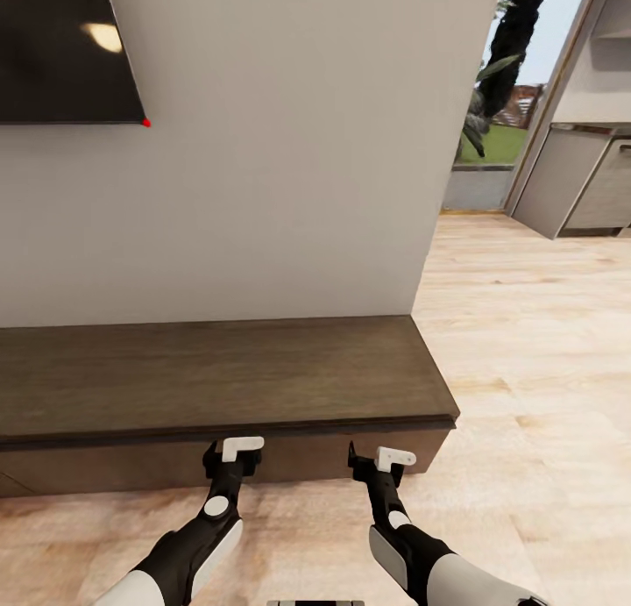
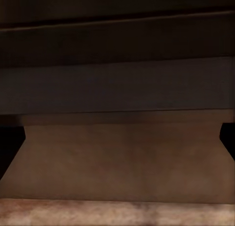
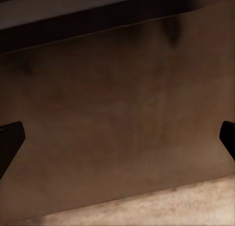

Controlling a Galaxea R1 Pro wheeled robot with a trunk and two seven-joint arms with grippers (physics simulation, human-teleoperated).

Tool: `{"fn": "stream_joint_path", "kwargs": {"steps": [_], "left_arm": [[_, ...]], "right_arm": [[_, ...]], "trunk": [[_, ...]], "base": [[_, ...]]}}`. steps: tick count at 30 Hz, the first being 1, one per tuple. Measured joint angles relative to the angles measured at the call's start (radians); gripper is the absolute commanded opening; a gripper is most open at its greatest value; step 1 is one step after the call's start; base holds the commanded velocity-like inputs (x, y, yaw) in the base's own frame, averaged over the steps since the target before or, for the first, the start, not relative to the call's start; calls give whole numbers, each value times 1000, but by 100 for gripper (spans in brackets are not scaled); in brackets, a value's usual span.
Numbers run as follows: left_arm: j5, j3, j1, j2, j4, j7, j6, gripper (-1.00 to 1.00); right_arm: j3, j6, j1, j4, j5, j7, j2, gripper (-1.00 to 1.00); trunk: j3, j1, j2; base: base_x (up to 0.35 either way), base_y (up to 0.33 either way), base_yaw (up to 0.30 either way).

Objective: Place each of the two pumpkins and all three candles from the living room inside a cabinet in the living room (use any cabinet), then make sure every cabinet is closed, and position the cauldron so it is next to a table in the living room.

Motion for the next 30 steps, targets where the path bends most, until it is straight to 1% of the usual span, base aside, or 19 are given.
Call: {"fn": "stream_joint_path", "kwargs": {"steps": [2, 14, 16, 17, 19, 21, 23, 24, 27, 28, 29, 30], "left_arm": [[-5, 2, -1, 0, -1, -1, -1, 100], [-4, 1, -1, 0, -1, -3, 2, 100], [-3, 2, -1, 1, -6, -3, 7, 100], [-3, 2, -1, 1, -10, -3, 29, 100], [-1, 5, -1, 0, -22, -3, 101, 100], [10, 9, -1, 1, -52, -3, 196, 100], [19, 27, -1, 3, -129, -2, 320, 100], [25, 44, -1, 6, -179, -2, 392, 100], [54, 127, -1, 17, -304, -3, 641, 100], [65, 172, -1, 21, -350, -4, 744, 100], [71, 203, -1, 22, -372, -4, 792, 100], [75, 233, -1, 23, -386, -4, 824, 100]], "right_arm": [[0, 1, 0, 0, 0, 0, 0, 100], [0, 14, 0, -5, -5, 3, 0, 100], [0, 36, 0, -8, -5, 5, 0, 100], [0, 80, -1, -10, -5, 5, 0, 100], [0, 169, -4, -12, -4, 5, -1, 100], [0, 258, -9, -24, -1, 3, -1, 100], [0, 343, -12, -62, 1, 2, -2, 100], [0, 391, -12, -87, 2, 2, -3, 100], [-1, 566, -13, -158, -2, 4, -4, 100], [-2, 656, -13, -193, -2, 3, -4, 100], [-2, 705, -13, -212, -1, 3, -5, 100], [-2, 743, -13, -227, 0, 2, -5, 100]], "trunk": [[0, 0, 0], [0, 1, 0], [0, 0, 0], [0, 0, 0], [0, 0, 0], [0, 0, 0], [0, 0, 0], [0, 0, 0], [0, 0, 0], [0, 0, 0], [0, 0, 0], [0, 0, 0]], "base": [[-157, 0, 0], [-272, 0, 0], [-213, 0, 0], [-181, 0, 0], [-183, 0, 0], [-140, 0, 0], [-66, 0, 0], [-33, 0, 0], [-14, 0, 0], [-4, 0, 0], [-3, 0, 0], [-2, 0, 0]]}}
